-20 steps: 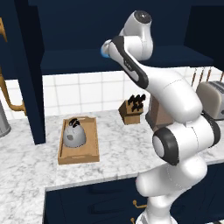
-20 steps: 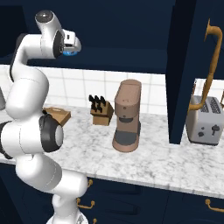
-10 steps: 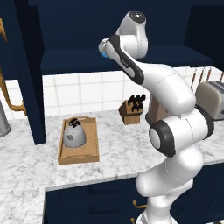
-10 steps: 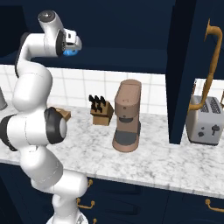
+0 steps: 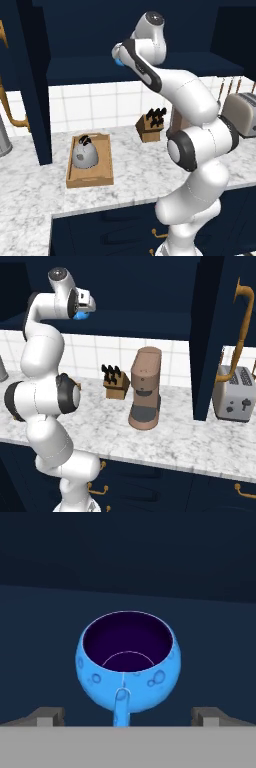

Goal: Pick the kettle from the counter and place it on the tray. Then pick the mug from the cabinet and place it on the tray. Then close the cabinet doors.

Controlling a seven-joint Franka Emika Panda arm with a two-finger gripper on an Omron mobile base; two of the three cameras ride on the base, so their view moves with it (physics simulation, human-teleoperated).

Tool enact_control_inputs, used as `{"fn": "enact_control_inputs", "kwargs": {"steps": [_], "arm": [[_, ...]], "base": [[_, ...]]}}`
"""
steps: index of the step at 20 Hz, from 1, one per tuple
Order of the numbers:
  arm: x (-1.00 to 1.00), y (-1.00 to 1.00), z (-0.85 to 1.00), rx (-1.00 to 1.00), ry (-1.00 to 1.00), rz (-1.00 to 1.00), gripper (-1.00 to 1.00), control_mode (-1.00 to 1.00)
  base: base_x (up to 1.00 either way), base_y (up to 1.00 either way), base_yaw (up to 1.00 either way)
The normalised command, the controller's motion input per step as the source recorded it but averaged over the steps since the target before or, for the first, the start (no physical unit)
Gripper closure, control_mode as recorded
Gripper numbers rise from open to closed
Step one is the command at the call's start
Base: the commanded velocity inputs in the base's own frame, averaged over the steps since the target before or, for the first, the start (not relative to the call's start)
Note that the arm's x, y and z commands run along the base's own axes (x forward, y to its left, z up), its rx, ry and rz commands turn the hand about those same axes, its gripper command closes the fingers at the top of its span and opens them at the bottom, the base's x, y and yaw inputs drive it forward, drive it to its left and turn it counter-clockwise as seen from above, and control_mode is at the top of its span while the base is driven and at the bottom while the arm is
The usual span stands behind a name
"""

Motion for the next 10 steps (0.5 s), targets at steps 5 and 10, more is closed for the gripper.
{"fn": "enact_control_inputs", "kwargs": {"steps": [5,10], "arm": [[0.09,0.02,-0.02,0.0,0.0,0.0,-1.0,-1.0],[0.0,0.1,-0.01,0.0,0.0,0.0,-1.0,-1.0]], "base": [[0.0,0.0,0.0],[0.0,0.0,0.0]]}}
